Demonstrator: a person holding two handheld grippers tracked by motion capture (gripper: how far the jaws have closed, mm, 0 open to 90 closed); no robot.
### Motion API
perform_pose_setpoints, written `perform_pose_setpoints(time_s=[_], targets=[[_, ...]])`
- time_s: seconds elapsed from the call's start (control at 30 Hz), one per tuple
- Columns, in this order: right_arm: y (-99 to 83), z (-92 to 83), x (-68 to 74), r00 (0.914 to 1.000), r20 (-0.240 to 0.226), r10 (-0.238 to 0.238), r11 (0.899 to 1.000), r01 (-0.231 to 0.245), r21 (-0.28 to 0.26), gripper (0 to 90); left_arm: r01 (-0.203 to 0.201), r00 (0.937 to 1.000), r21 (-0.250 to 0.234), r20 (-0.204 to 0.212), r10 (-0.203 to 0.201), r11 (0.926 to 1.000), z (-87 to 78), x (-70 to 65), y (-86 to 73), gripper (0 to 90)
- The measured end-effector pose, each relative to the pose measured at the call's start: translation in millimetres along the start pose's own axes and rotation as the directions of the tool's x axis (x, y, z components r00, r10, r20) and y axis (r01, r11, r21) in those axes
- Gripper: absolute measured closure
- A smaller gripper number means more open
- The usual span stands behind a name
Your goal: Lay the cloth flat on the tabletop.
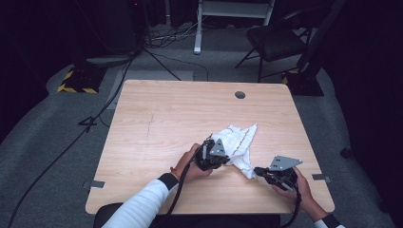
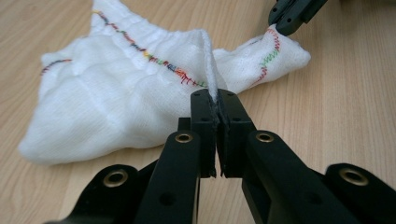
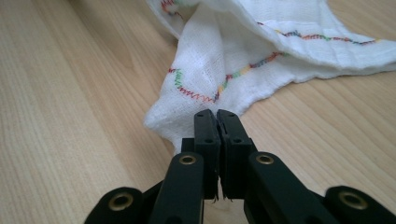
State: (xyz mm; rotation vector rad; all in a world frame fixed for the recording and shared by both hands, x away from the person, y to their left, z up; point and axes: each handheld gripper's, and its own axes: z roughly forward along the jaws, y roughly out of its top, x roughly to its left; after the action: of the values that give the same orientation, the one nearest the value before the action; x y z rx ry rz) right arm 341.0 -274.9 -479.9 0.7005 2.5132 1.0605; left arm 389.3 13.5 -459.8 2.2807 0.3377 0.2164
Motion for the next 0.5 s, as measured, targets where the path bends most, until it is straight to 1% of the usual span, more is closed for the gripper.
perform_pose_setpoints(time_s=[0.07,0.1,0.13,0.2,0.27,0.3,0.4,0.43,0.47,0.5], targets=[[0.6,-1.6,-2.5,1.0000,0.007,0.007,1.000,-0.007,-0.007,87.4,-0.008,0.9998,-0.001,-0.019,0.008,1.0000,-7.0,2.8,-1.2,86.4],[0.8,-2.3,-3.8,0.9998,0.013,0.012,1.000,-0.012,-0.011,87.4,-0.005,0.9997,0.000,-0.023,0.005,1.0000,-10.2,4.3,-2.5,86.5],[1.2,-3.1,-6.6,0.9995,0.024,0.020,1.000,-0.020,-0.015,87.5,0.009,0.9994,-0.002,-0.032,-0.010,1.0000,-15.0,7.2,-5.4,86.5],[1.5,-3.8,-9.2,0.9991,0.032,0.027,0.999,-0.027,-0.018,87.5,0.008,0.9993,0.002,-0.037,-0.008,1.0000,-17.3,8.8,-6.3,86.5],[2.1,-5.0,-11.2,0.9985,0.045,0.030,0.999,-0.029,-0.022,87.5,0.025,0.9985,-0.009,-0.049,-0.026,0.9996,-24.9,13.0,-8.4,86.5],[2.1,-5.0,-11.2,0.9985,0.045,0.030,0.999,-0.029,-0.022,87.5,0.025,0.9985,-0.009,-0.049,-0.026,0.9996,-24.9,13.0,-8.4,86.5],[3.1,-8.4,-16.2,0.9966,0.072,0.041,0.999,-0.039,-0.036,87.6,0.033,0.9978,-0.015,-0.057,-0.034,0.9993,-33.2,17.0,-12.0,86.5],[3.6,-10.5,-19.6,0.9948,0.089,0.049,0.998,-0.046,-0.042,87.7,0.053,0.9962,-0.020,-0.068,-0.054,0.9984,-39.5,20.1,-16.3,86.5],[4.0,-11.6,-21.8,0.9936,0.101,0.051,0.998,-0.047,-0.045,87.7,0.053,0.9962,-0.020,-0.068,-0.054,0.9984,-39.5,20.1,-16.3,86.5],[4.0,-11.6,-21.8,0.9936,0.101,0.051,0.998,-0.047,-0.045,87.7,0.065,0.9951,-0.028,-0.072,-0.067,0.9975,-43.0,22.2,-18.9,86.5]])
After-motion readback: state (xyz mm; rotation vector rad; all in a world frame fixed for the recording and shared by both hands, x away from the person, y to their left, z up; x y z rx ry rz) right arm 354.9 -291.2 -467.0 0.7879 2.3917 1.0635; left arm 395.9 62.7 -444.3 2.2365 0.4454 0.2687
